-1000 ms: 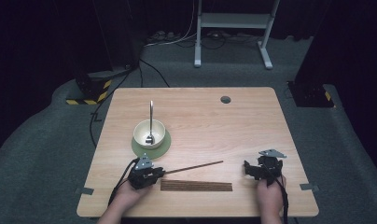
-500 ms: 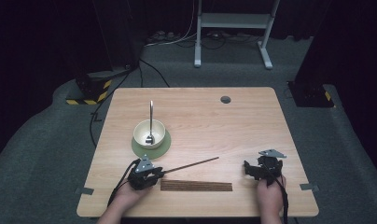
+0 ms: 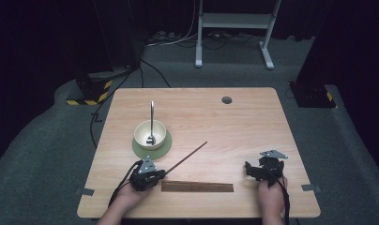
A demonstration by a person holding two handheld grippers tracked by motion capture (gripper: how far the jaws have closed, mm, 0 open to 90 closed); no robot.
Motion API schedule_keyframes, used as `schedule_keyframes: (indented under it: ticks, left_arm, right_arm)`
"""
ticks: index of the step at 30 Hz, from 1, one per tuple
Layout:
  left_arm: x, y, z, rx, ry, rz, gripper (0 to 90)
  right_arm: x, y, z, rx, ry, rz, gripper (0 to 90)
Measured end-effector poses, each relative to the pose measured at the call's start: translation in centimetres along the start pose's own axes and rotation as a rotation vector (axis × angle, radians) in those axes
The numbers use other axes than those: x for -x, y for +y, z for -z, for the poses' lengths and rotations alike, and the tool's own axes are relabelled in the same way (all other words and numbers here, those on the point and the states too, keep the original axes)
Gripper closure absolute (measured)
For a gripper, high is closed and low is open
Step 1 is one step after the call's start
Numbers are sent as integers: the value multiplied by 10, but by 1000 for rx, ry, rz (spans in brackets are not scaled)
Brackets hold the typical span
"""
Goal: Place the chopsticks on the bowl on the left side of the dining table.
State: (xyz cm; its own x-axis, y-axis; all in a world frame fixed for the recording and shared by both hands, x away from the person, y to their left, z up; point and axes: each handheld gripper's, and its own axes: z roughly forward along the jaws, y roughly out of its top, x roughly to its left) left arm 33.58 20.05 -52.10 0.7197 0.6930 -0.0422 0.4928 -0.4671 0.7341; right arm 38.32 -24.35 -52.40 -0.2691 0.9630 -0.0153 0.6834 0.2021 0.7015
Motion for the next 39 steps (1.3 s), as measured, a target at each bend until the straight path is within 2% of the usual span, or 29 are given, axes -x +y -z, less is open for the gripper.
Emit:
schedule_keyframes:
  ticks: [3,6,10,14,19,21,24,26,27,28,39]
  left_arm:
    - [-2,1,5,0,6,9,840]
    - [-4,2,12,27,9,33,841]
    - [-5,4,17,41,13,44,842]
    - [-4,2,19,30,19,47,842]
    - [-3,7,23,24,35,37,843]
    - [-2,11,28,16,60,23,843]
    - [-1,14,35,17,64,18,843]
    - [0,17,39,18,72,-9,843]
    - [0,17,40,19,74,-2,843]
    - [0,19,42,17,77,-13,843]
    - [-1,29,49,29,70,-26,843]
  right_arm:
    - [0,0,-1,12,-6,4,90]
    - [0,0,-1,11,-6,4,90]
    - [0,0,-1,13,-6,1,90]
    - [-1,0,-1,13,-5,2,90]
    - [-1,0,-1,10,1,8,91]
    - [-1,0,0,8,3,2,93]
    - [-2,0,0,8,3,0,95]
    - [-1,0,0,9,4,4,95]
    - [-1,0,0,0,8,5,95]
    - [-1,0,0,0,9,4,95]
    - [-1,0,0,9,8,12,95]
